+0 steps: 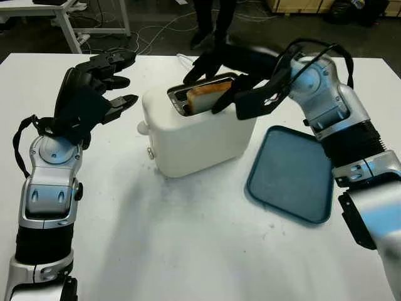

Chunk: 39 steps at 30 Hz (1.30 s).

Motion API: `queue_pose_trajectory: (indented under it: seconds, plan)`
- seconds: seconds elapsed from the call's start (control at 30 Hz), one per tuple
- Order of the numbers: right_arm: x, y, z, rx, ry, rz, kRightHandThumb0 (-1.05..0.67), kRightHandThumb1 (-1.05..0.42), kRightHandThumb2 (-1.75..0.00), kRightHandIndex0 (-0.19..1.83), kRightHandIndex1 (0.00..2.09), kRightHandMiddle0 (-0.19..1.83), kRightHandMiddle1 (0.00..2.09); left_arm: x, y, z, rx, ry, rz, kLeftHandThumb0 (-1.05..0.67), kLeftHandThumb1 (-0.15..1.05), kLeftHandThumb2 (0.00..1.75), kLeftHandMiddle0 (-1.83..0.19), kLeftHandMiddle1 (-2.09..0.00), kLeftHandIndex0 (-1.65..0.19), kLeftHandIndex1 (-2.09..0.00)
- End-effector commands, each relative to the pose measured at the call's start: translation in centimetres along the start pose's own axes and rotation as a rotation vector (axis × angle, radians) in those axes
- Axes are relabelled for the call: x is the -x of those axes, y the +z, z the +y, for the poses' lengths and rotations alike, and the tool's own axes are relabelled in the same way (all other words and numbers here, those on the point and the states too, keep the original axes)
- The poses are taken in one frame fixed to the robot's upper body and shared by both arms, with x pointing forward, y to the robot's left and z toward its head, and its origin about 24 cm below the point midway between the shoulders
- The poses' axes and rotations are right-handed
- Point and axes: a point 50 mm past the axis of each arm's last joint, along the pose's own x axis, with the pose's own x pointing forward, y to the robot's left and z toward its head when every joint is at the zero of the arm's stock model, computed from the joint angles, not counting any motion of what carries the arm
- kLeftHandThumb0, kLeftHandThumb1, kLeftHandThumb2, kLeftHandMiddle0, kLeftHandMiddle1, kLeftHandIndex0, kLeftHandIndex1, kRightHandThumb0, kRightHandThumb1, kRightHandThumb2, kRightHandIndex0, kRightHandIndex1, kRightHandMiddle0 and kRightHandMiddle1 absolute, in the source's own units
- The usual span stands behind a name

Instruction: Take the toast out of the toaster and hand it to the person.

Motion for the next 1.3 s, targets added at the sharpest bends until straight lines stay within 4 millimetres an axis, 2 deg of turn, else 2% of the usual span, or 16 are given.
queue_pose_trajectory:
  seconds: [0.0,0.07,0.2,0.3,0.43,0.63,0.73,0.77,0.8,0.83,0.87,0.97,1.0,1.13,1.27]
  plan:
    - [-0.3,0.0,0.6,0.042,0.019,-0.005,-0.50,-0.65,-0.01,0.54,0.82,0.85,0.03,0.2,-0.1,0.1,-0.013,0.008,0.005,-0.33,0.92,0.10,-0.41,-0.73,-0.67,-0.04]
    - [-0.4,-0.1,0.9,0.066,0.020,0.002,-0.46,-0.66,-0.01,0.55,0.83,0.85,0.03,0.2,-0.2,0.1,-0.017,0.008,0.005,-0.33,0.92,0.10,-0.40,-0.73,-0.67,-0.04]
    - [-0.6,-0.4,1.3,0.063,0.027,0.008,-0.39,-0.66,0.00,0.56,0.98,0.87,0.03,0.3,-0.2,0.1,-0.017,0.009,0.005,-0.34,0.92,0.10,-0.40,-0.72,-0.67,-0.04]
    - [-0.8,-0.5,1.6,0.058,0.041,0.008,-0.36,-0.67,0.00,0.56,0.95,0.89,0.04,0.3,-0.3,0.1,-0.015,0.010,0.008,-0.34,0.92,0.10,-0.40,-0.72,-0.67,-0.04]
    - [-0.9,-0.4,1.7,0.063,0.050,0.004,-0.34,-0.69,0.00,0.61,0.80,0.90,0.03,0.3,-0.3,0.1,-0.015,0.009,0.011,-0.34,0.92,0.10,-0.40,-0.71,-0.66,-0.04]
    - [-1.0,-0.3,1.9,0.047,0.096,0.004,-0.36,-0.70,-0.01,0.70,0.81,0.96,0.05,0.4,-0.3,0.1,-0.012,0.015,0.012,-0.35,0.92,0.10,-0.40,-0.70,-0.66,-0.03]
    - [-1.0,-0.2,1.8,0.043,0.141,0.015,-0.37,-0.73,0.00,0.88,1.12,1.15,0.26,0.4,-0.4,0.1,-0.014,0.014,0.011,-0.35,0.92,0.10,-0.41,-0.70,-0.66,-0.03]
    - [-0.9,-0.2,1.9,0.048,0.145,0.013,-0.38,-0.73,0.00,0.91,1.28,1.10,0.54,0.4,-0.4,0.1,-0.018,0.014,0.012,-0.35,0.92,0.10,-0.41,-0.70,-0.66,-0.03]
    - [-0.8,-0.2,1.9,0.059,0.140,0.006,-0.42,-0.73,-0.01,0.93,1.53,0.95,1.10,0.4,-0.4,0.1,-0.019,0.014,0.013,-0.35,0.92,0.10,-0.41,-0.70,-0.66,-0.03]
    - [-0.7,-0.2,1.9,0.072,0.132,-0.001,-0.44,-0.74,-0.01,0.97,1.63,0.86,1.42,0.4,-0.4,0.1,-0.020,0.015,0.014,-0.35,0.92,0.10,-0.41,-0.70,-0.66,-0.03]
    - [-0.6,-0.2,1.9,0.087,0.123,-0.010,-0.46,-0.76,-0.01,1.02,1.70,0.82,1.61,0.4,-0.4,0.2,-0.020,0.015,0.013,-0.35,0.92,0.10,-0.41,-0.70,-0.66,-0.03]
    - [-0.3,-0.3,1.8,0.151,0.063,-0.032,-0.51,-0.86,-0.05,1.06,1.74,0.83,1.72,0.4,-0.4,0.1,-0.019,0.014,0.012,-0.35,0.92,0.10,-0.41,-0.69,-0.67,-0.03]
    - [-0.3,-0.3,1.8,0.161,0.049,-0.035,-0.52,-0.90,-0.11,1.08,1.74,0.83,1.71,0.4,-0.4,0.1,-0.018,0.013,0.013,-0.35,0.92,0.10,-0.41,-0.69,-0.66,-0.03]
    - [-0.2,-0.4,1.4,0.160,-0.024,-0.047,-0.52,-0.92,-0.29,1.14,1.75,0.85,1.73,0.4,-0.4,0.1,-0.017,0.013,0.016,-0.34,0.92,0.10,-0.41,-0.69,-0.66,-0.03]
    - [0.0,-0.5,0.8,0.160,-0.107,-0.058,-0.48,-0.92,-0.32,1.12,1.75,0.84,1.74,0.3,-0.4,0.0,-0.017,0.015,0.019,-0.34,0.92,0.10,-0.41,-0.68,-0.66,-0.03]
